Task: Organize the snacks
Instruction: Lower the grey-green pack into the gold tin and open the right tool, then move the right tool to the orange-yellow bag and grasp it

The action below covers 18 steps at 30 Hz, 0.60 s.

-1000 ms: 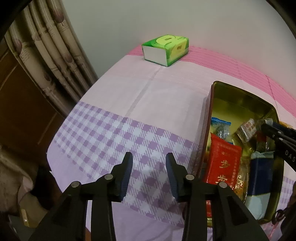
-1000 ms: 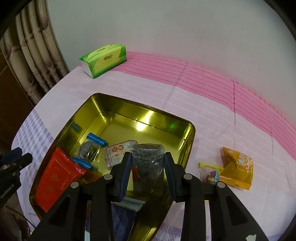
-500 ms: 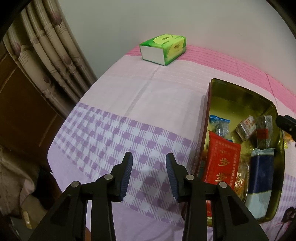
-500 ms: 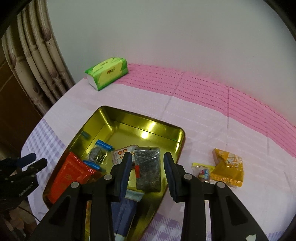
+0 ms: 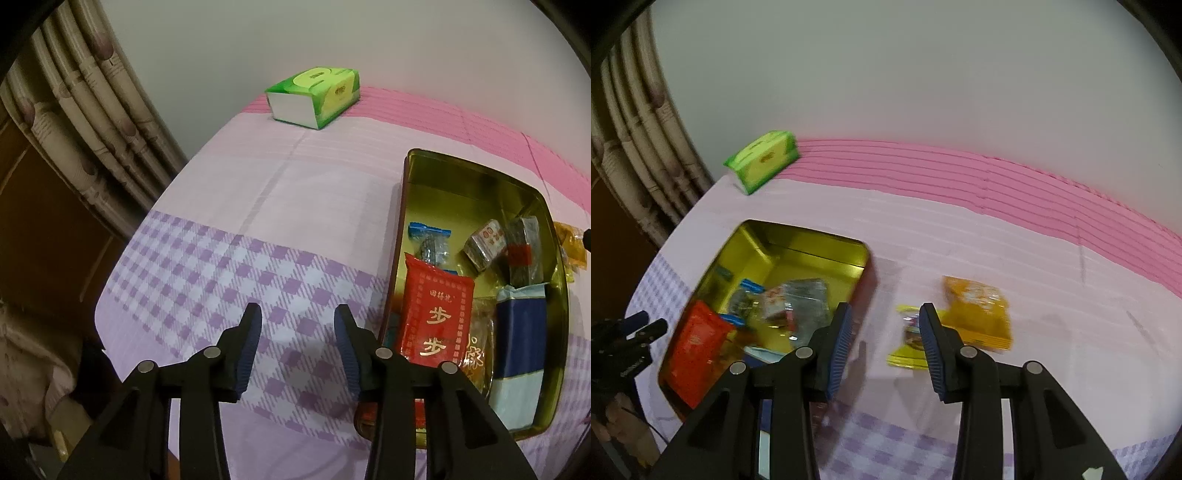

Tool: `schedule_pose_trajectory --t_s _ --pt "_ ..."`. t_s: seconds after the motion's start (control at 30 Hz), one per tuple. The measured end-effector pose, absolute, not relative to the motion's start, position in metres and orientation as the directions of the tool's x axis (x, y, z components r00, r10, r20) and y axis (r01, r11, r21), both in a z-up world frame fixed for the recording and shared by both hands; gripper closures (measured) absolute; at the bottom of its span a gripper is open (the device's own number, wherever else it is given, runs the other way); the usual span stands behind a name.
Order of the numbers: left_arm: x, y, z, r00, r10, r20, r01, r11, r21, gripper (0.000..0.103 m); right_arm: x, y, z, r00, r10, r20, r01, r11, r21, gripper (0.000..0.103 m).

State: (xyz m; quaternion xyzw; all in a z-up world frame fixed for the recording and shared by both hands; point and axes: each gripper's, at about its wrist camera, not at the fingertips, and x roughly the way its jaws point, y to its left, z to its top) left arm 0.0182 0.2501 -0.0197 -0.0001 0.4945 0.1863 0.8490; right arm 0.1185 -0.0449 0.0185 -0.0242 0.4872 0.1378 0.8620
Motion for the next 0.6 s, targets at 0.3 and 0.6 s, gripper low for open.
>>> schedule_pose_trajectory --t_s 0.3,0.6 --pt "0.019 0.245 -0.021 0.443 0.318 -0.838 -0.3 0.934 0.195 0.054 0.122 -0.097 0.011 0.505 0.149 -0.85 -0.172 0.983 0.07 0.063" --pt "0.02 0.24 -0.024 0.448 0.316 -0.836 -0.288 0.937 0.2 0.051 0.128 -0.126 -0.001 0.49 0.138 -0.861 -0.145 0.987 0.075 0.057"
